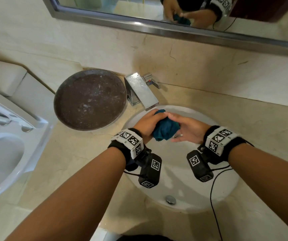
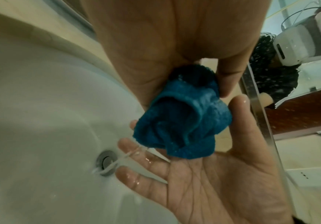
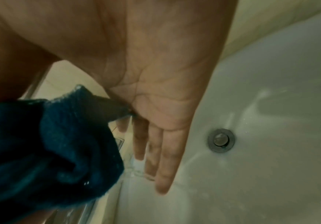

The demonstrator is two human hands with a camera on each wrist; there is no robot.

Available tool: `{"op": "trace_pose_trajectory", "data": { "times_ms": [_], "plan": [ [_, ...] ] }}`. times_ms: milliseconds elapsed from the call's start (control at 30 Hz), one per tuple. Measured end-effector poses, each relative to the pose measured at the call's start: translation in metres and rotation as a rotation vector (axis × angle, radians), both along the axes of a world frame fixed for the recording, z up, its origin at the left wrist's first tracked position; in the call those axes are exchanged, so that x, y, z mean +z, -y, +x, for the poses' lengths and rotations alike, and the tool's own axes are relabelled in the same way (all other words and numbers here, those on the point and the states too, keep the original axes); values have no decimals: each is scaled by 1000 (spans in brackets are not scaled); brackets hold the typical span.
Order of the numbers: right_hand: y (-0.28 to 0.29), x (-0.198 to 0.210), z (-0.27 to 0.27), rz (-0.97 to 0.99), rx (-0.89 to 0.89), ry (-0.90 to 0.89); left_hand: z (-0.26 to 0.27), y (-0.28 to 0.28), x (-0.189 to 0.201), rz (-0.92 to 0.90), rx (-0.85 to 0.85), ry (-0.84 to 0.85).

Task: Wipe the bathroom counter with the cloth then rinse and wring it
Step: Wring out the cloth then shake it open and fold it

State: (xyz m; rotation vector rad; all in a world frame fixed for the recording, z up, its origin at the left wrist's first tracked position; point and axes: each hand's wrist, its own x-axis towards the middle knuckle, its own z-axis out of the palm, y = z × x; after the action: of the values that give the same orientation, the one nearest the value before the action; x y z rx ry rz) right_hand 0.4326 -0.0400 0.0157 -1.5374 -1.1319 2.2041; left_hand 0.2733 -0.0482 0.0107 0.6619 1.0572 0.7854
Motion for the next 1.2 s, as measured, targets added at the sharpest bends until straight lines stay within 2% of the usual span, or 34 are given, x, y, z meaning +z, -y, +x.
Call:
{"op": "trace_pose_trajectory", "data": {
  "times_ms": [167, 300, 600, 733, 833, 967, 1067, 1200],
  "plan": [
    [13, -2, 11, -117, 6, -195, 14, 3, 13, -1, -111, 37],
    [15, 5, 4, -111, -28, -252, 20, 3, 23, 42, -185, -14],
    [18, 29, -25, 96, -62, -30, 14, 0, 32, 157, -364, -243],
    [20, 37, -35, 209, 2, 194, 11, 3, 34, 172, -430, -290],
    [22, 42, -43, 378, 142, 339, 10, 3, 34, 69, -364, -240],
    [26, 46, -49, 478, 126, 314, 10, 2, 27, -46, -308, -203],
    [30, 49, -39, 353, 39, 253, 6, 4, 23, -121, -201, -98],
    [36, 51, -17, 185, -152, 245, 8, 2, 22, -78, -107, -95]
  ]
}}
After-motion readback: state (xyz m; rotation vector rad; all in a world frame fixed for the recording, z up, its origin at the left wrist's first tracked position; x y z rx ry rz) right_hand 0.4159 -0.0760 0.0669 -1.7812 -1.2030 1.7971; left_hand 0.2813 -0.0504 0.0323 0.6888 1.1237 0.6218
